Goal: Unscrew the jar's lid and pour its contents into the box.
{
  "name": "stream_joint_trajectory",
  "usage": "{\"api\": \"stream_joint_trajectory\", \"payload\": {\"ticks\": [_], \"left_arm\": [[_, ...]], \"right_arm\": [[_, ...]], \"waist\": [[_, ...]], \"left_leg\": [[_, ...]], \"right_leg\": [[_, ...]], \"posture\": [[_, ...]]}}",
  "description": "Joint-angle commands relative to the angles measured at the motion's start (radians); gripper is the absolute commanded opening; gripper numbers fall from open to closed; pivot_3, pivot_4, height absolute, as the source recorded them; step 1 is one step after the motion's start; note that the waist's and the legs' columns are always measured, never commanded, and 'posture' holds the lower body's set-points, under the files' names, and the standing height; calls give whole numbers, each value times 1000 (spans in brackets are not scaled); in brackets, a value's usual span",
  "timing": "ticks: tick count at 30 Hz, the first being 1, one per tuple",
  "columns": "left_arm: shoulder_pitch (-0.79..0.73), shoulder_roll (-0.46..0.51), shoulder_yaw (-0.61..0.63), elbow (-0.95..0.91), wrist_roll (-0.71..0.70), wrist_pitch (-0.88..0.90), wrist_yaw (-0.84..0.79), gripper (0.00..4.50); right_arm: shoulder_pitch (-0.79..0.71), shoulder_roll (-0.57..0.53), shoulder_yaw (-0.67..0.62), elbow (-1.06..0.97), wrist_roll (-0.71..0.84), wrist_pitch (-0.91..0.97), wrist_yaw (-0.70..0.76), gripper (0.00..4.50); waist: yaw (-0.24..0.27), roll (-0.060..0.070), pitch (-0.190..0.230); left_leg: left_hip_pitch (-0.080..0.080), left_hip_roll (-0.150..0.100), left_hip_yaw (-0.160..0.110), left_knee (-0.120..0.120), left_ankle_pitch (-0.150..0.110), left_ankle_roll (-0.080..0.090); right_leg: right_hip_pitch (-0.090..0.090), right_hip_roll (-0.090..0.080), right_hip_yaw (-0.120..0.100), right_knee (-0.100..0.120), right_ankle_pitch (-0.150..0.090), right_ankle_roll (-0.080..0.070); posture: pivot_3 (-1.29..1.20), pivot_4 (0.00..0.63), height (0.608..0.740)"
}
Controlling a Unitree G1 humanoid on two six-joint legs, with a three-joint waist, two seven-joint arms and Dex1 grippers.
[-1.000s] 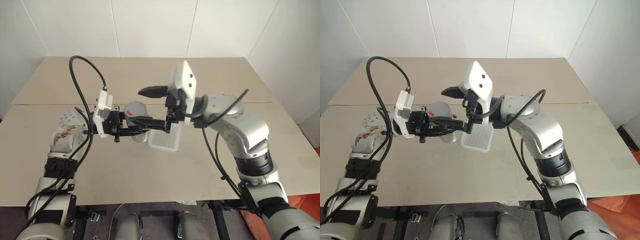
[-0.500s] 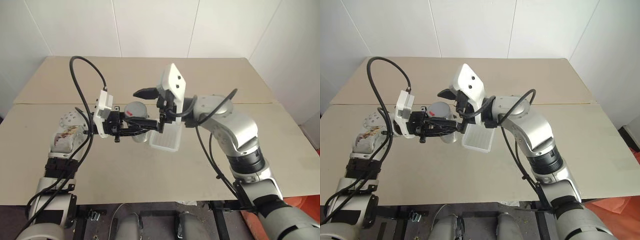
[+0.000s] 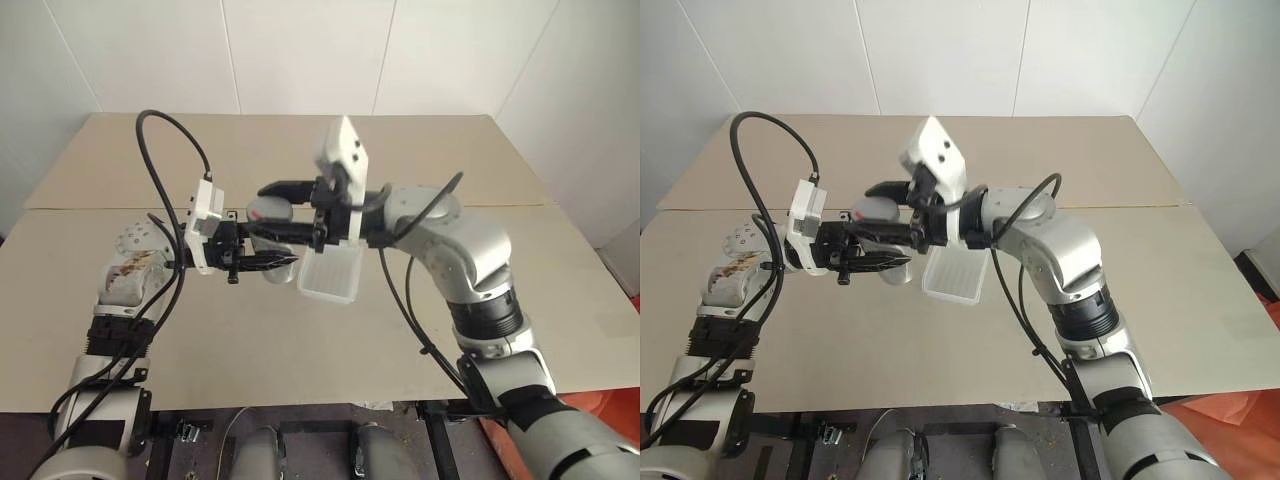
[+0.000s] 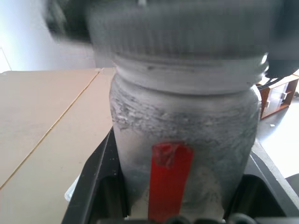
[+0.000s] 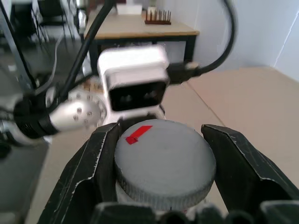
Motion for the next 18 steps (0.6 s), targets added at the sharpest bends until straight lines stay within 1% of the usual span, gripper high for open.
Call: {"api": "stream_joint_trajectory", "payload": {"ticks": [1, 2, 5, 9, 14, 18], "left_arm": [[14, 24, 17, -20, 10, -25, 3, 1934], [17, 24, 20, -22, 9, -24, 6, 1934], [39, 23, 64, -36, 7, -33, 81, 1934], [65, -4, 98, -78, 12, -39, 209, 1934], [101, -37, 105, -160, 19, -31, 330, 1934], [109, -61, 92, -192, 44, -27, 419, 1934]], "right_arm": [[-37, -41, -113, 4, 2, -11, -55, 2751], [-34, -51, -116, 4, -4, -16, -60, 2751], [65, -155, -158, 17, -101, -96, -105, 2751], [215, -211, -188, 43, -205, -188, -197, 2751], [439, -197, -191, 58, -317, -249, -331, 2751], [552, -153, -174, 69, -346, -258, -378, 2751]], "waist": [[2, 0, 0], [3, 0, 0], [8, 0, 0], [10, 0, 0], [1, 0, 0], [-3, 0, 0]], "left_leg": [[0, 0, 0, 0, 0, 0], [0, 0, 0, 0, 0, 0], [-1, 0, 0, 0, 0, 0], [-1, -1, 0, 0, 0, 1], [0, 0, 0, 0, 0, 0], [0, 0, 0, -1, 0, 0]], "right_leg": [[0, 0, 0, 0, 0, 0], [0, 0, 0, 0, 0, 0], [1, -1, -1, -1, 0, 0], [1, -2, -1, -2, 0, 0], [1, -1, 0, -1, 0, 0], [0, -1, 1, -1, 0, 0]], "posture": [[0, 150, 740], [0, 150, 740], [0, 150, 740], [0, 150, 740], [0, 150, 740], [0, 150, 740]]}}
